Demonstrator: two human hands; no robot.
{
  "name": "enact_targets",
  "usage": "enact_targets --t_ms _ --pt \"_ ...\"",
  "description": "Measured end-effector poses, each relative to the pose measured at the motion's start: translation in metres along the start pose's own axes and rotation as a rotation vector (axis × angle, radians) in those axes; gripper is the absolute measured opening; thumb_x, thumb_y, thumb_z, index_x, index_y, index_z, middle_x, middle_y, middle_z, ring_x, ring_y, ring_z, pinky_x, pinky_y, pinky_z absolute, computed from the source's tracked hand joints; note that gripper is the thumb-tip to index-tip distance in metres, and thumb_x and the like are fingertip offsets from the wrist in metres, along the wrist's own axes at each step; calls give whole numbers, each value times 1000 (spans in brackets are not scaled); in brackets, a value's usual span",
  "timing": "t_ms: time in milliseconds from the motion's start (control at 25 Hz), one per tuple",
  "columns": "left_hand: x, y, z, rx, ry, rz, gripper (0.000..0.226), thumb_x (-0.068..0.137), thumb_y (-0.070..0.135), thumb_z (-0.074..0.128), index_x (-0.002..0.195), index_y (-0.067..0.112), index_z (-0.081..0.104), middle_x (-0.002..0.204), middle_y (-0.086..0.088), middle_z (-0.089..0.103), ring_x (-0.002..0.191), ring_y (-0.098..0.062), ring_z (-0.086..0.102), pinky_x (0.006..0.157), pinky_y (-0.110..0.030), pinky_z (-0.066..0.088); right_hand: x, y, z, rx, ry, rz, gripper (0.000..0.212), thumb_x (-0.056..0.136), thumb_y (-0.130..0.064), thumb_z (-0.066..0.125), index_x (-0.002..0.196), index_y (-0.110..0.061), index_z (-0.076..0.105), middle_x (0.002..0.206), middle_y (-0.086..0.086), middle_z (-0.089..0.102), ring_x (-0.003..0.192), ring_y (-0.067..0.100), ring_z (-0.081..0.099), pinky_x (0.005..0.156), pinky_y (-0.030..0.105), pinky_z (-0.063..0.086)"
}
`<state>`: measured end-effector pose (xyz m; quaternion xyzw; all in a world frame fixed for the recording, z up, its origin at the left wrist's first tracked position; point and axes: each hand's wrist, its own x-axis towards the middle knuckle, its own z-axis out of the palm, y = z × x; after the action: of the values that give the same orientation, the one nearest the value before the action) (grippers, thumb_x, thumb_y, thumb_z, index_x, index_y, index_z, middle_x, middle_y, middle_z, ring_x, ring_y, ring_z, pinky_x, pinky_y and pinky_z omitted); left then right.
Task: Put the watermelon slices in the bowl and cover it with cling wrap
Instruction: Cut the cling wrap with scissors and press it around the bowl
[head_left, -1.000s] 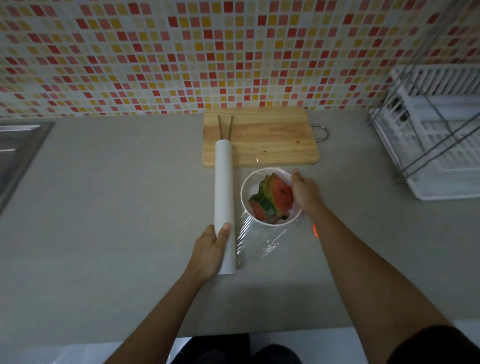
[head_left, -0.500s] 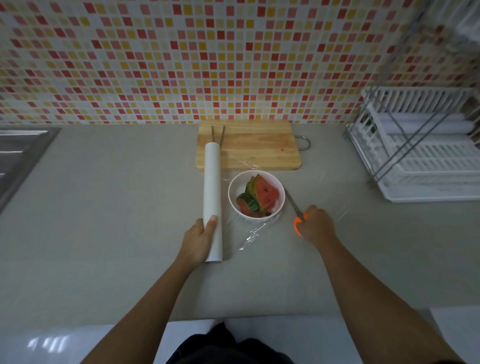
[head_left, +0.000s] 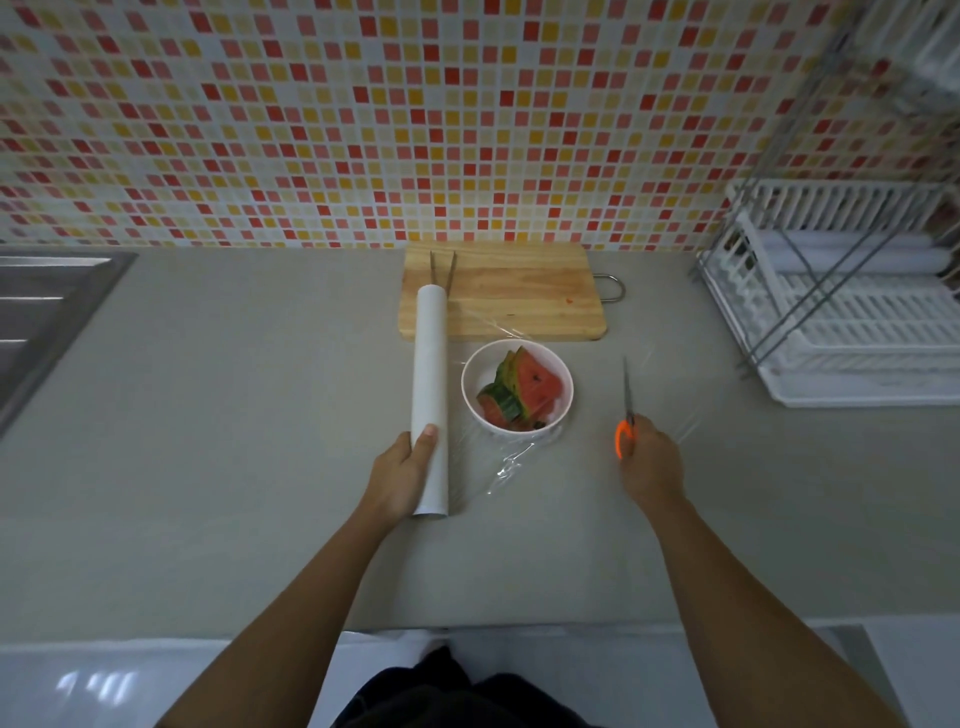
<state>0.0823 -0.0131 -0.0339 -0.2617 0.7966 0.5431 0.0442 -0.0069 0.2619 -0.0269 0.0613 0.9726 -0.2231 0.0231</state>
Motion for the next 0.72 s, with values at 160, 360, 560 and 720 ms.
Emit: enact_targets --t_ms 160,360,560,720 --pt "2 -1 -2 -29 -12 -8 38 94 53 40 100 19 58 104 -5 61 95 -25 58 80 -32 40 -17 -46 -16 530 78 -90 19 91 -23 55 108 -18 60 84 6 67 78 23 62 72 27 45" --pt "4 -3 -4 -57 -34 -21 44 93 56 40 107 19 59 108 -5 61 97 -24 59 82 -33 42 -53 -96 -6 935 -232 -115 17 81 -32 68 92 -44 60 73 -9 63 69 1 62 68 15 49" --pt "4 -2 -5 -44 -35 -19 47 91 60 38 107 21 58 113 -6 60 97 -23 58 82 -32 41 -84 -100 19 926 -344 -49 15 80 -32 70 87 -37 57 81 0 66 75 14 65 78 41 54" --pt "1 -2 -5 -40 -27 -42 62 89 62 39 119 12 60 122 -13 60 103 -27 58 85 -33 43 -111 -103 29 897 -393 -32 12 80 -37 68 85 -33 57 74 0 62 64 8 58 70 32 50"
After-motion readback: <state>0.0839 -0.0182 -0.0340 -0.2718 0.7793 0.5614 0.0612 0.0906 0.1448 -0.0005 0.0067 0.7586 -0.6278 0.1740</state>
